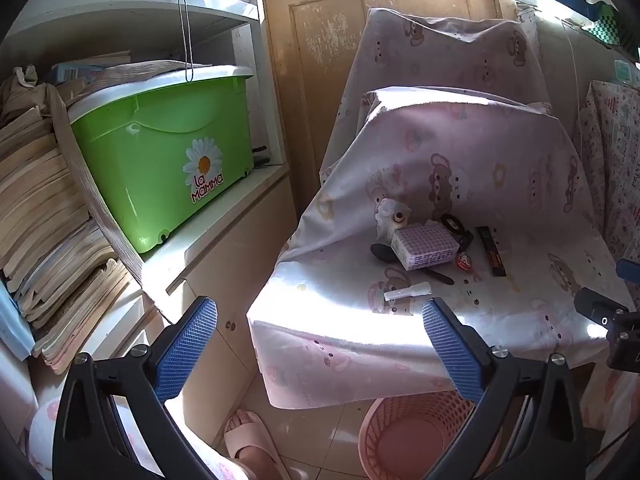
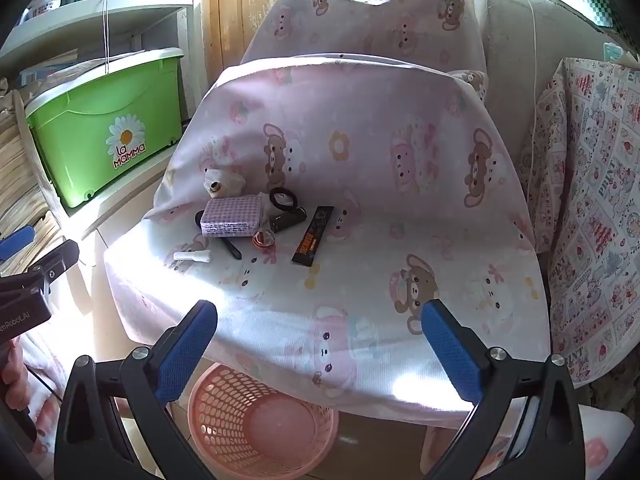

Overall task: Collect trash
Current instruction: 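Move both tools toward the items on the pink-covered table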

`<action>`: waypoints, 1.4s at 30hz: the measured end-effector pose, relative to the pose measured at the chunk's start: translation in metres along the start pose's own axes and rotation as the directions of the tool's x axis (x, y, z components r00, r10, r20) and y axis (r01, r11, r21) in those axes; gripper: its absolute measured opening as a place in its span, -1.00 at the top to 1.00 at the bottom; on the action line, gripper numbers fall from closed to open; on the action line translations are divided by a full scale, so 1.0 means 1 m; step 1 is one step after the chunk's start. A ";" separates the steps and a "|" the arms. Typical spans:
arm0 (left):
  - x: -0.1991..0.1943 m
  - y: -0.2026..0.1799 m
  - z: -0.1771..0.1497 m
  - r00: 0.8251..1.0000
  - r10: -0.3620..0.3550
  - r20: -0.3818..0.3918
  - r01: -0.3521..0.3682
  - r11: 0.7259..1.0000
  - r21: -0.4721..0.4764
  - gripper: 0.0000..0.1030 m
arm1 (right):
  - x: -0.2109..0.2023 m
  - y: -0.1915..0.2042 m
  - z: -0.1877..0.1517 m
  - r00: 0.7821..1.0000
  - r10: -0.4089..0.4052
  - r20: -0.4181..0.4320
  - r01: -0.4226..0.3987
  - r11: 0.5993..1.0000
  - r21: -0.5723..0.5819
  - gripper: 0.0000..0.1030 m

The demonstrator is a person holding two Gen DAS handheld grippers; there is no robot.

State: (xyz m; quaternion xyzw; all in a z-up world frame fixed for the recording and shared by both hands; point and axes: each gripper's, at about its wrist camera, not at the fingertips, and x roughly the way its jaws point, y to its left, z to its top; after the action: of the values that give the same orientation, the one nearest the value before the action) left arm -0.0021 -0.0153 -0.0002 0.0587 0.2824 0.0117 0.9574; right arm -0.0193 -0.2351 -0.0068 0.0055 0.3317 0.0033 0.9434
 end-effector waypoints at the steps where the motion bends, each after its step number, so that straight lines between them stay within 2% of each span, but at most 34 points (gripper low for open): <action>1: 0.000 0.000 0.000 1.000 -0.002 -0.001 0.002 1.000 -0.001 -0.98 | 0.001 -0.001 0.000 1.000 -0.001 -0.003 0.001 1.000 0.001 -0.99; 11: 0.003 -0.001 0.002 1.000 0.030 0.006 -0.030 1.000 -0.003 -0.98 | 0.000 -0.001 0.003 1.000 0.000 -0.005 0.000 1.000 -0.006 -0.99; 15: 0.006 -0.008 0.004 0.997 0.069 0.017 -0.070 0.997 0.038 -0.97 | -0.001 -0.001 0.005 1.000 0.015 -0.007 -0.015 1.000 0.008 -0.99; 19: 0.006 -0.005 0.002 0.999 0.052 0.004 -0.052 0.998 0.023 -0.98 | 0.001 0.003 0.007 1.000 0.016 -0.015 -0.016 1.000 0.004 -0.99; 23: 0.009 -0.006 0.002 0.997 0.082 0.010 -0.082 0.996 0.038 -0.98 | 0.002 0.008 0.009 1.000 0.022 -0.017 -0.022 1.000 -0.007 -0.99; 33: 0.011 -0.001 0.000 0.997 0.078 -0.019 -0.077 0.997 0.025 -0.98 | 0.006 0.015 0.002 1.000 0.028 -0.015 -0.028 0.999 -0.030 -0.99; 36: 0.013 -0.005 -0.001 0.997 0.063 -0.045 -0.061 0.998 0.032 -0.98 | 0.006 0.016 0.003 0.999 0.032 -0.019 -0.033 0.999 -0.035 -0.99; 42: 0.012 -0.003 -0.001 0.998 0.045 -0.047 -0.044 0.999 0.006 -0.98 | 0.007 0.018 0.002 0.999 0.028 -0.020 -0.029 0.999 -0.040 -0.99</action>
State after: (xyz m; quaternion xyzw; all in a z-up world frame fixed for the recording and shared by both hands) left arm 0.0081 -0.0170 -0.0076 0.0668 0.3036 0.0337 0.9499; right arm -0.0125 -0.2172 -0.0098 -0.0088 0.3408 0.0237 0.9398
